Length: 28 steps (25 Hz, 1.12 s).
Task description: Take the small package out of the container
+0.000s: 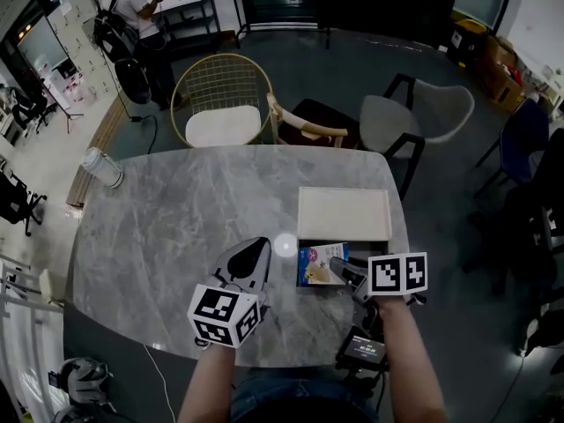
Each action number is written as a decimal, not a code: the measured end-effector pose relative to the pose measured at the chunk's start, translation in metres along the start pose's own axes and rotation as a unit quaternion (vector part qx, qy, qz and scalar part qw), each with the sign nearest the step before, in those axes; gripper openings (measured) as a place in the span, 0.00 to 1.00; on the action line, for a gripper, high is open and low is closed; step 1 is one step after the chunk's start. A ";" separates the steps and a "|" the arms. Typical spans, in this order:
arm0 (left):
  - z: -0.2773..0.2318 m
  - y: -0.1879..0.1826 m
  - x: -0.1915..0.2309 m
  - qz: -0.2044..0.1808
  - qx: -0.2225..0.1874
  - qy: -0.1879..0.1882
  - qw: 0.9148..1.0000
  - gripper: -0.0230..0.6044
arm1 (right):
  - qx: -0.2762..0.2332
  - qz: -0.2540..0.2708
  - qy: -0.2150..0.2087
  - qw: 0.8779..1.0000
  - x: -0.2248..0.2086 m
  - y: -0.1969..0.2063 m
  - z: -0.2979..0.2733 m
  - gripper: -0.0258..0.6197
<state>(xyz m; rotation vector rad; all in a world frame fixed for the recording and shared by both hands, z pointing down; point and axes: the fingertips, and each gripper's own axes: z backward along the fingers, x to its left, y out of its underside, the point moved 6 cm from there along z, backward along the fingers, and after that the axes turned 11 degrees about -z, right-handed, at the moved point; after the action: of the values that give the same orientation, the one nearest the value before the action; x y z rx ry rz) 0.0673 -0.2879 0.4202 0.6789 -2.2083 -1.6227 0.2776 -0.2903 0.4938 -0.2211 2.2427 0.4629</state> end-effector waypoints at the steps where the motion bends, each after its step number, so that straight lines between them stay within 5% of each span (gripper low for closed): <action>1: 0.003 -0.005 0.002 0.001 -0.008 -0.001 1.000 0.06 | -0.005 0.005 -0.005 1.000 0.007 -0.001 0.004 0.18; 16: 0.049 -0.080 0.018 -0.037 -0.120 -0.024 0.992 0.06 | -0.153 0.093 -0.097 0.979 0.108 -0.012 0.072 0.18; 25: 0.059 -0.094 0.009 -0.055 -0.155 -0.025 0.986 0.06 | -0.258 0.180 -0.171 0.934 0.134 -0.007 0.104 0.18; 28: 0.057 -0.097 0.003 -0.063 -0.162 -0.022 0.984 0.06 | -0.302 0.228 -0.161 0.912 0.133 -0.005 0.118 0.18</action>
<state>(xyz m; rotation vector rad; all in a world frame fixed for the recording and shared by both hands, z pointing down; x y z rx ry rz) 0.0539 -0.2674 0.3107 0.7049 -1.8955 -2.0181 0.2741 -0.2492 0.3209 0.0723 1.7586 1.3461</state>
